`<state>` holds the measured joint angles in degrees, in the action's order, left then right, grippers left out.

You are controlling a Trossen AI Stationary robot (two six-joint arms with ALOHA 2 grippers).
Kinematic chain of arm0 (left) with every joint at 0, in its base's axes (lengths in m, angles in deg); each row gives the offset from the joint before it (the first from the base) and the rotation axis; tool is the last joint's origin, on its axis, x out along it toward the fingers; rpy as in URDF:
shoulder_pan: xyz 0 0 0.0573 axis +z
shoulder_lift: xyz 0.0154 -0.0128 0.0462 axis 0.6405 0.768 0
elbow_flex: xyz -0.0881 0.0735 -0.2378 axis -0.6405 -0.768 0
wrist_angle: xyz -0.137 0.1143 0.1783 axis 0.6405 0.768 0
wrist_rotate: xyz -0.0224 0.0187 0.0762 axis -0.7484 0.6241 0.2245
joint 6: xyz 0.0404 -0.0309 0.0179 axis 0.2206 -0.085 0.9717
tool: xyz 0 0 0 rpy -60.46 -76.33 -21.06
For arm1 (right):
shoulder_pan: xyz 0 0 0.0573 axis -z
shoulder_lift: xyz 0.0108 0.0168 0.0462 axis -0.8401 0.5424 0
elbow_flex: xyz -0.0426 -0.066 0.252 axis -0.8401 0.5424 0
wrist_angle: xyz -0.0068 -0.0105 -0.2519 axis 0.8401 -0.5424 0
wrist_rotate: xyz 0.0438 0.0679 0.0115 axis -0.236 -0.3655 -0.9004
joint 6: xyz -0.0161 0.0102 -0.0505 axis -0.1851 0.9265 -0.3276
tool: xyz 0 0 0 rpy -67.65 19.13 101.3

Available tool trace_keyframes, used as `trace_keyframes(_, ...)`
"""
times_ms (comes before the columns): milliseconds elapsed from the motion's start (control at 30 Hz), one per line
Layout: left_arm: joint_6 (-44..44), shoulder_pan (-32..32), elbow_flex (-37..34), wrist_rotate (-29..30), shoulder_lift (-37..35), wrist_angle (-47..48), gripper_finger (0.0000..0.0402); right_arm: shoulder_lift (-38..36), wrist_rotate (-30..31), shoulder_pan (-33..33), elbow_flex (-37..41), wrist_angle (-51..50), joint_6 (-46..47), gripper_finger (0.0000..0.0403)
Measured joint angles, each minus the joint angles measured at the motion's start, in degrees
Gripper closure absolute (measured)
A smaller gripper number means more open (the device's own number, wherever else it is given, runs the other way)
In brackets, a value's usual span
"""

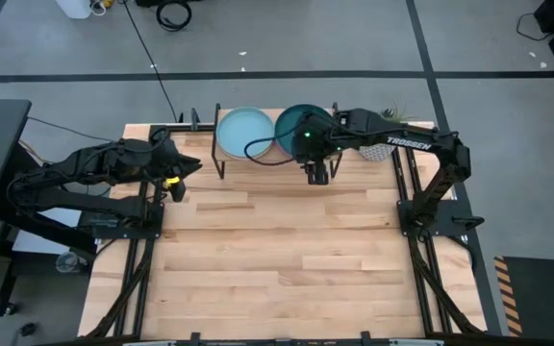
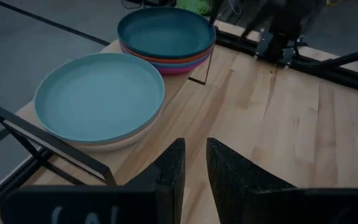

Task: Place and stack plates onto a shelf
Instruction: Adjust the stacked plates on the shelf

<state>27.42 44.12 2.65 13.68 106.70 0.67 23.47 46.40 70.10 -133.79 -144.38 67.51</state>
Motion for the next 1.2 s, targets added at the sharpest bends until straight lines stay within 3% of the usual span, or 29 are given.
trace_keyframes(133, 0.0, 0.02, 0.0, 0.0, 0.42, -0.1, 0.0331, 1.05, 2.81, 0.04, 2.97, 1.05, -0.75, 0.0087)
trace_keyframes(300, 0.0, 0.02, 0.0, -0.03, 1.12, -0.12, 0.0331, 1.88, 9.02, 0.02, 6.09, 2.08, -1.32, 0.0057)
trace_keyframes(533, 0.44, 0.0, 0.0, -0.07, 2.2, -0.09, 0.0331, 1.88, 15.5, 0.57, 8.92, 2.92, -3.04, 0.0055)
trace_keyframes(967, 1.09, 0.0, 0.0, -0.09, 2.56, -0.06, 0.0331, 1.88, 20.07, 2.92, 10.24, 5.94, -3.44, 0.0055)
trace_keyframes(1200, 1.11, 0.0, 0.0, -0.09, 2.55, -0.06, 0.0331, 1.88, 18.78, 2.01, 9.02, 6.28, -3.04, 0.0055)
